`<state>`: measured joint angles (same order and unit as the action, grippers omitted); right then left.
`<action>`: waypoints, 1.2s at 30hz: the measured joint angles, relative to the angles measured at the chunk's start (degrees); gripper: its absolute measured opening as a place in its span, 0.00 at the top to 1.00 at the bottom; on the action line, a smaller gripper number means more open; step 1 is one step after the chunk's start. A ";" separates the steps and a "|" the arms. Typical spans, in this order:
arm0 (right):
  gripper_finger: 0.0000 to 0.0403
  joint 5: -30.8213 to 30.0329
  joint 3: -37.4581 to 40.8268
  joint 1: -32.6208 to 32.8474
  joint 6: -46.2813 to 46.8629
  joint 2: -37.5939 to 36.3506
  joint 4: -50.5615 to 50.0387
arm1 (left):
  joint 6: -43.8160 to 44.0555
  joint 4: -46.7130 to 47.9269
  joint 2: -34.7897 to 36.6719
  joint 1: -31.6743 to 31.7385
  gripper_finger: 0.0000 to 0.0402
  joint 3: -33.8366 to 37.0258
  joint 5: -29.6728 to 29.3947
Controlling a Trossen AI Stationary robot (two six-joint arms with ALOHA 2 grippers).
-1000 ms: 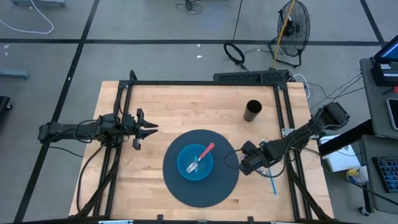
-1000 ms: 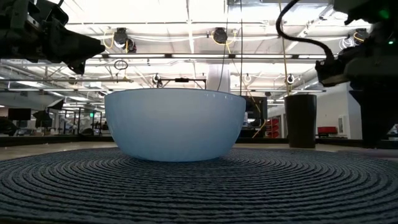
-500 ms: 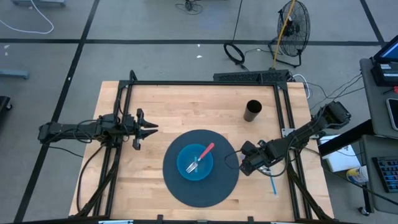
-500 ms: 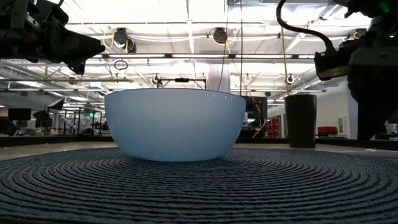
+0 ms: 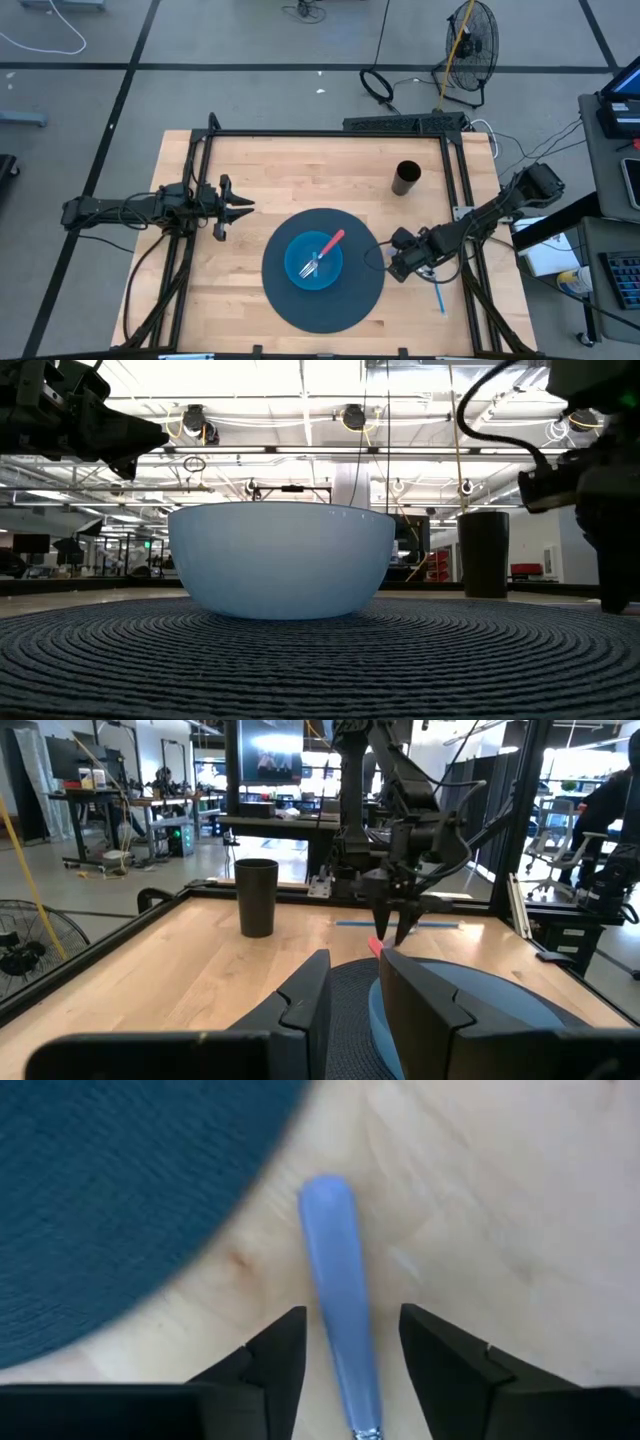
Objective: Pick & Place Utensil
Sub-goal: Put the purple spoon into the blue bowl on the blue mat
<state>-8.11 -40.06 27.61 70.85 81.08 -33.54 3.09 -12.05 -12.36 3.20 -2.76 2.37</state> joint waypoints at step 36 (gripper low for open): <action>0.86 9.02 2.30 -1.05 3.54 1.55 -12.47 | 1.54 -0.13 -0.01 0.00 0.77 0.00 -1.03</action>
<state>0.91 -37.76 26.57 74.39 82.63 -46.00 4.63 -12.19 -12.37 3.20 -2.76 1.34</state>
